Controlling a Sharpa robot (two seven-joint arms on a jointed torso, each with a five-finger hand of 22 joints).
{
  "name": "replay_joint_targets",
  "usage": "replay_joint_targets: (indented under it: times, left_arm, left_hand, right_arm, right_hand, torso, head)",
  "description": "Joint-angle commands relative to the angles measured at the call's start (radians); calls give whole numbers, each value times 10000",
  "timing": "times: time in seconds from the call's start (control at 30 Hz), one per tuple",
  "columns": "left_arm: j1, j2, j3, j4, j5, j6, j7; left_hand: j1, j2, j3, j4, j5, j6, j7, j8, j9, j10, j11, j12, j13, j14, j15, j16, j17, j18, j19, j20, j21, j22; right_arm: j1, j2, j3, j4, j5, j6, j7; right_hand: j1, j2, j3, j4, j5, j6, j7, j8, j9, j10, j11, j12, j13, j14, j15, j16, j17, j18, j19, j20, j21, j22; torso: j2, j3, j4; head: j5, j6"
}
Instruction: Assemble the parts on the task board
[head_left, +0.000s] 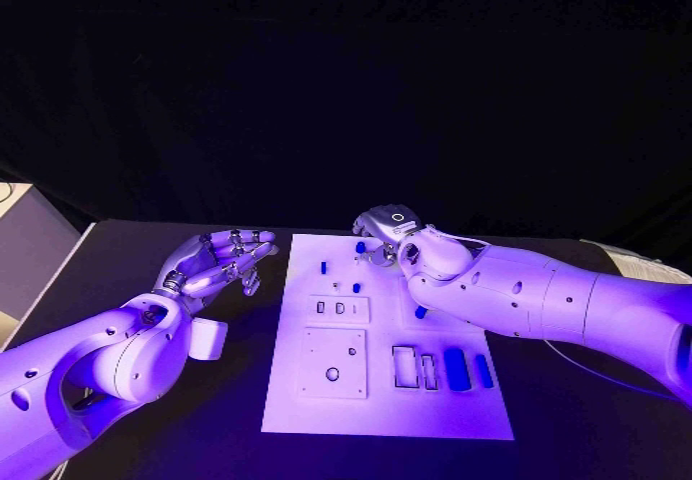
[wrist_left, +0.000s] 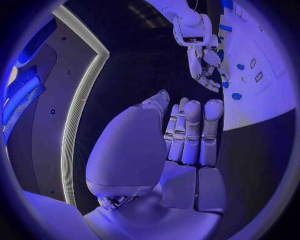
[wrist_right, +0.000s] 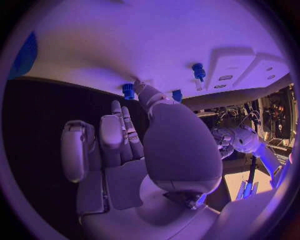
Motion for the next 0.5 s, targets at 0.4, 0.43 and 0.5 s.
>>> replay_joint_targets:
  times: [0.4,0.43,0.5]
  left_arm:
    - [3,-29,8,6,-7,150,62]
    - [3,-35,8,-1,-4,150,64]
    - [2,-43,8,-14,3,155,67]
  left_hand:
    - [-86,-25,56,7,18,-45,-18,4,10,-62,-8,50,11,80,-17,45,5,-130,51,21,59,12]
    - [-86,-25,56,7,18,-45,-18,4,10,-62,-8,50,11,80,-17,45,5,-130,51,21,59,12]
    - [-86,-25,56,7,18,-45,-18,4,10,-62,-8,50,11,80,-17,45,5,-130,51,21,59,12]
  right_arm:
    - [13,-1561,158,1531,1143,-1129,512]
    - [21,-1799,192,1730,1493,-1223,641]
    - [46,-2230,242,2069,2148,-1310,888]
  right_hand:
    - [440,-4,136,654,339,433,187,111,5,1046,-247,236,145,12,-158,46,-6,142,61,-140,-16,659]
    - [454,-65,332,747,366,527,199,153,13,1316,-242,283,186,42,-169,105,72,121,107,-157,39,738]
    - [506,-169,692,882,407,650,237,203,23,1912,-293,437,316,106,-199,256,278,74,219,-187,185,934]
  torso:
    - [-45,36,-66]
    - [-54,52,-91]
    - [-62,72,-121]
  head:
    - [-32,89]
    - [-32,97]
    - [-50,117]
